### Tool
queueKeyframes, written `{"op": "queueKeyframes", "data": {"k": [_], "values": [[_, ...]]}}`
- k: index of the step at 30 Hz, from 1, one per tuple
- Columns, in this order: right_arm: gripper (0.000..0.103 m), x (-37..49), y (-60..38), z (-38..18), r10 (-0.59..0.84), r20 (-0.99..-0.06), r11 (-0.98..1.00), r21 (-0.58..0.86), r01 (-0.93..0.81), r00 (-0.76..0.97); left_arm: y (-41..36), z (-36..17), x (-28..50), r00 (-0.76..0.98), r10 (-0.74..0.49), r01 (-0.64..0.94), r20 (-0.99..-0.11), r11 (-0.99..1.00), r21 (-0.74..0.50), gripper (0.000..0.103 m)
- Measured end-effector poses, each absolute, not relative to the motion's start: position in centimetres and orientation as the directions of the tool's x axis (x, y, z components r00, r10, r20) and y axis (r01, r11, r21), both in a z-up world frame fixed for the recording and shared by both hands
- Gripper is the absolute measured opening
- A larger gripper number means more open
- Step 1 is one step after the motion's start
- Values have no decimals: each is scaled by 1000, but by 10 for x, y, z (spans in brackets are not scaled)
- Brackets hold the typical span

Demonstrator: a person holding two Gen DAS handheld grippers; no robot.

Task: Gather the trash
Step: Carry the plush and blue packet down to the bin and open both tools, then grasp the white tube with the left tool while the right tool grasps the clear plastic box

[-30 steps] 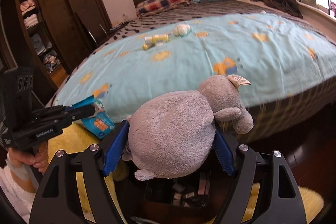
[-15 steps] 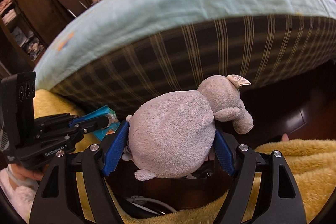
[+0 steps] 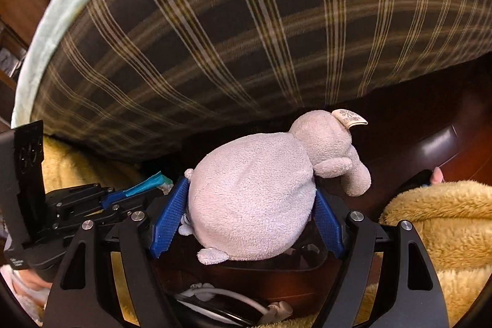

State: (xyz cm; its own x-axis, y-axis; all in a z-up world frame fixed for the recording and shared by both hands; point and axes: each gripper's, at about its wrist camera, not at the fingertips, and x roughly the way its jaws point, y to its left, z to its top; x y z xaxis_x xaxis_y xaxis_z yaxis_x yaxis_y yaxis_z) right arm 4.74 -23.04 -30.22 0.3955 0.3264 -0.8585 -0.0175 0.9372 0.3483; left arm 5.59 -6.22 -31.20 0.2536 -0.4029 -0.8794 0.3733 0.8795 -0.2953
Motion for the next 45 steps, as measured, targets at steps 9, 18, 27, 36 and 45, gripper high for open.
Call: {"op": "queueKeyframes", "data": {"k": [9,18,27,36,45], "values": [[80,49,-218,-294,332,-862,937,348,-30,383,-65,-320,58,244,-387,370,-889,885,-284,15],[89,49,-223,-293,344,-857,925,379,18,383,-64,-319,55,253,-374,371,-892,889,-267,32],[90,49,-233,-285,343,-845,922,387,27,409,-55,-300,56,293,-364,359,-884,899,-251,50],[91,47,-241,-229,303,-796,937,351,-9,524,-42,-236,46,398,-375,385,-837,897,-219,73],[95,56,-243,-152,265,-707,958,269,-98,656,-27,-165,43,520,-379,398,-766,900,-175,78]]}}
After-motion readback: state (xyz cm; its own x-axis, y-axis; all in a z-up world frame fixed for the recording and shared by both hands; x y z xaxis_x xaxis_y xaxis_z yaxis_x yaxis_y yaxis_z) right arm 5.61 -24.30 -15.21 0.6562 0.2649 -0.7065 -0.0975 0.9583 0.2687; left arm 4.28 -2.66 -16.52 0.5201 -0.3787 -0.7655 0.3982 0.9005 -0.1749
